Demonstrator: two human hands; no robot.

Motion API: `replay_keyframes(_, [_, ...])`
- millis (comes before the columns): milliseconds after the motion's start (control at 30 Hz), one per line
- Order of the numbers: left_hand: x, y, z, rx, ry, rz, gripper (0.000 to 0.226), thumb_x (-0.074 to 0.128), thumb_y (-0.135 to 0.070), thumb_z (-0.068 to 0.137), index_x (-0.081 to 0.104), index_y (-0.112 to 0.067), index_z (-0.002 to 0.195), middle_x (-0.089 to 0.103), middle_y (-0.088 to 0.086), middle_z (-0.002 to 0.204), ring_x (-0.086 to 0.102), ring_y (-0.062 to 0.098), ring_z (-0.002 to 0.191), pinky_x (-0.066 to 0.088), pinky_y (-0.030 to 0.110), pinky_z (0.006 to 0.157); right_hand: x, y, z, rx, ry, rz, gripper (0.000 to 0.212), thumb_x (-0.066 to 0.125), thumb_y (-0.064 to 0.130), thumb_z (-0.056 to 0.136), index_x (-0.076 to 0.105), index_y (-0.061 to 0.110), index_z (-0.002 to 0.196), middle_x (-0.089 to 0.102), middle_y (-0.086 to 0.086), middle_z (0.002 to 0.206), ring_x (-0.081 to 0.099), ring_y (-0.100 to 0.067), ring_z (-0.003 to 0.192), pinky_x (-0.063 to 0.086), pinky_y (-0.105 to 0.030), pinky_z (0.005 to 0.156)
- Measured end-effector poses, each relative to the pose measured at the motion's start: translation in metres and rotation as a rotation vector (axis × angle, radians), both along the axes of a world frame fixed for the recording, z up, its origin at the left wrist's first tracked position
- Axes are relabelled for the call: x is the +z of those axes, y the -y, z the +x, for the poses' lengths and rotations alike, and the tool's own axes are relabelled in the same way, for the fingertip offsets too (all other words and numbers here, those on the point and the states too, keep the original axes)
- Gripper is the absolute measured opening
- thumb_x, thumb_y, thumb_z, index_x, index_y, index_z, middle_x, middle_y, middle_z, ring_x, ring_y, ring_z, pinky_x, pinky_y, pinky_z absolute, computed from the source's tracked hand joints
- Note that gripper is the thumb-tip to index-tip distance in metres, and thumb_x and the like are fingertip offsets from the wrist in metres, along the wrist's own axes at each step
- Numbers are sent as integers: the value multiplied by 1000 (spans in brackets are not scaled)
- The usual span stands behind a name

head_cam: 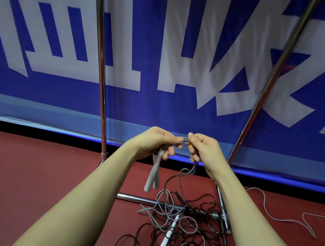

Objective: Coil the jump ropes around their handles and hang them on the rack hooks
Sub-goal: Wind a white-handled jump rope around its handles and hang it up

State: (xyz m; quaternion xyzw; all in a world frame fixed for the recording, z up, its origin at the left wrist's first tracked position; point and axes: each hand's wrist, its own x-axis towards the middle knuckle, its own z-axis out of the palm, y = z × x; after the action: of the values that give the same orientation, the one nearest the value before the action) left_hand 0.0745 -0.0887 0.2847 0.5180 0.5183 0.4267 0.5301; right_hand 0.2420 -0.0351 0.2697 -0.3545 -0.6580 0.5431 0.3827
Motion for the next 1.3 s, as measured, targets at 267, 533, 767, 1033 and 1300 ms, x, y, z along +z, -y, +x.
replay_keyframes(267, [-10,2,6,-41,181,-7,36,58,-38,82,65,-3,86,68,12,68,67,20,62,56,27,64,13,8,-4,-155,-84,121,31,50,23,100,54,6,74,45,5,51,29,-8,39,26,-24,42])
replay_keyframes(533, [-21,-4,9,8,97,51,23,64,-33,83,60,-13,74,61,1,64,59,15,61,50,23,66,14,2,1,-263,-320,22,30,45,21,102,54,12,75,53,7,53,38,-10,44,35,-19,45])
replay_keyframes(767, [-13,-3,9,173,39,164,30,59,-31,95,47,-17,72,37,-5,57,33,11,47,34,23,51,3,-6,4,-239,-46,-23,33,49,25,100,60,12,72,60,3,57,54,-12,60,46,-30,70])
replay_keyframes(1033, [-6,3,6,106,-89,148,23,71,-17,87,49,-14,81,40,-1,58,35,12,48,33,25,48,7,-1,3,-113,-160,-50,27,56,20,97,64,5,75,54,2,54,42,-10,44,42,-22,50])
replay_keyframes(1300, [-10,-1,10,184,-188,152,35,50,-41,98,54,-13,77,43,-8,57,41,11,51,43,27,57,17,7,-1,-146,-264,-54,26,48,21,100,60,3,85,61,-2,59,39,-10,40,39,-23,44])
